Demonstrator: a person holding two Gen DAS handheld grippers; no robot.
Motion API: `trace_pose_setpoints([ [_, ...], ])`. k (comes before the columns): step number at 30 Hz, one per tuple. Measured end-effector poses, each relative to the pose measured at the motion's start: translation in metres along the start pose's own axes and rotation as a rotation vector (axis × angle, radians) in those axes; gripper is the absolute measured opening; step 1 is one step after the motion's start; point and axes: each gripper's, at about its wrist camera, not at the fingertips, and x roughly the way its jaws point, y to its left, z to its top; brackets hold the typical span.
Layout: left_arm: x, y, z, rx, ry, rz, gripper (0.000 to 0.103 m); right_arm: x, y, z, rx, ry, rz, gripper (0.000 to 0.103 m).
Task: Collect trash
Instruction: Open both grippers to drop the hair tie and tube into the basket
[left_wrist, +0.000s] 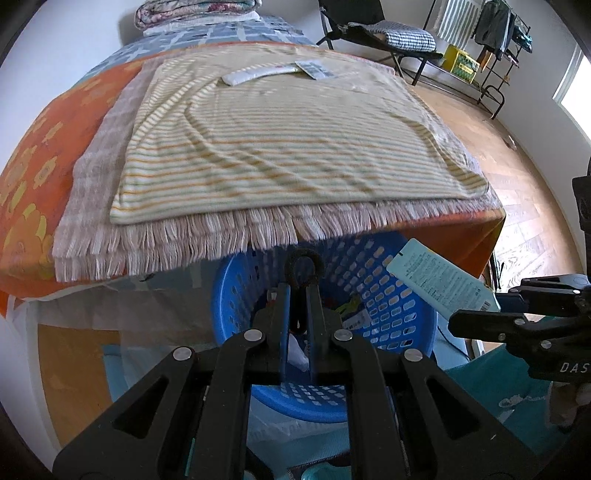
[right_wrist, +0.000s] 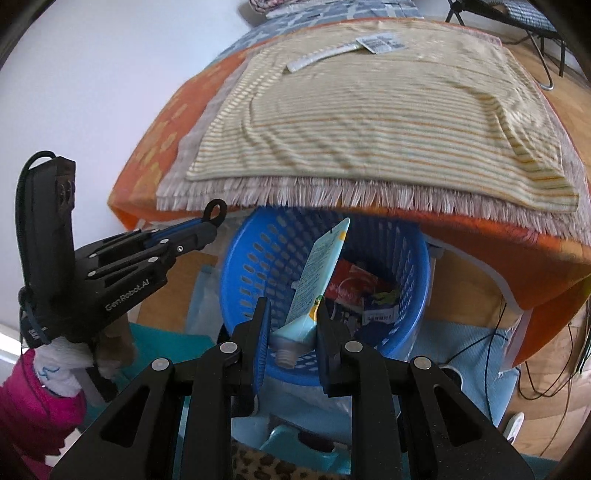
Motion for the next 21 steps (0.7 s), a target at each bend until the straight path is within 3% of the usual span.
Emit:
trace_pose_setpoints([
  [17,0.023,-0.007,-0.012,0.028,0.064,0.022,0.006,0.018,-0.011,-0.001,0.018,0.032,-0.051,0.021],
  [18,0.023,-0.008,-0.012,0.029,0.066,0.025,0.007,0.019,-0.012,0.0,0.018,0.033,-0.051,0.021],
  [21,0.023,-0.008,-0.012,0.031,0.064,0.029,0.023,0.02,-0.013,0.0,0.018,0.033,-0.059,0.021],
])
